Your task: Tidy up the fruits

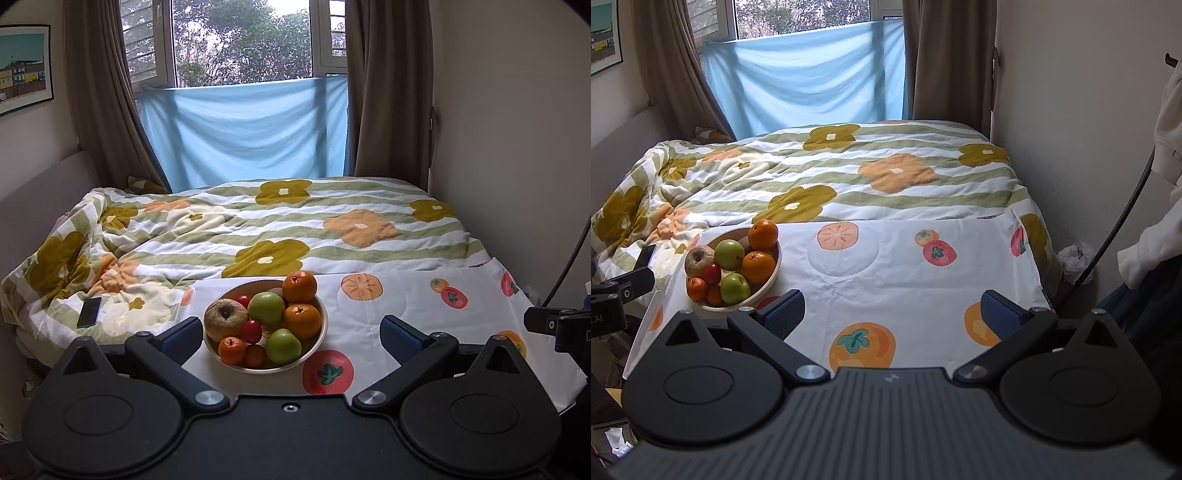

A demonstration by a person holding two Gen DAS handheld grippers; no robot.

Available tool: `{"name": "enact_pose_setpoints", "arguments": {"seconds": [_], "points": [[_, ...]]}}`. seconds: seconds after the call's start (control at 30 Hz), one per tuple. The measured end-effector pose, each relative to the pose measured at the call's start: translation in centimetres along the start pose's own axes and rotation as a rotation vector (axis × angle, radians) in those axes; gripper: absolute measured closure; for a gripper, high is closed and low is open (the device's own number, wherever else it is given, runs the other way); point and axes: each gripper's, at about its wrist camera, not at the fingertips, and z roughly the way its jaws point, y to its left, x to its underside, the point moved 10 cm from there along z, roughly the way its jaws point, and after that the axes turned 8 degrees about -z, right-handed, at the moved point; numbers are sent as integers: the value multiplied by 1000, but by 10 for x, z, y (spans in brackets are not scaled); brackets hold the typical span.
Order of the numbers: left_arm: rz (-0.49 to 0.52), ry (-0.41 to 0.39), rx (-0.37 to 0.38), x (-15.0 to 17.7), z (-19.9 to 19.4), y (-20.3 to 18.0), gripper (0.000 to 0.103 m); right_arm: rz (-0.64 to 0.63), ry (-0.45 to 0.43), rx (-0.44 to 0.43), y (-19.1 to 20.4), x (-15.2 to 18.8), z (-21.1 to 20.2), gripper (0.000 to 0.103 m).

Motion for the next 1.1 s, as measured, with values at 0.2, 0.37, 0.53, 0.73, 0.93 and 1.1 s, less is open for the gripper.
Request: {"name": "enact_pose_setpoints", "arguments": {"seconds": [0.2,0.37,0.53,0.73,0.93,1.1], "points": [[9,-4,5,-1,0,-1,0,0,1,2,0,0,0,0],[16,-3,4,-1,0,-2,0,-1,4,2,0,0,0,0],[22,-5,2,-1,0,-3,0,0,10,1,0,2,1,0],[23,-5,2,-2,1,-3,0,1,14,1,0,3,2,0],[24,-3,2,-2,1,-4,0,2,13,1,0,3,2,0],[25,-3,2,-2,1,-5,0,1,16,2,-1,3,2,0]]}}
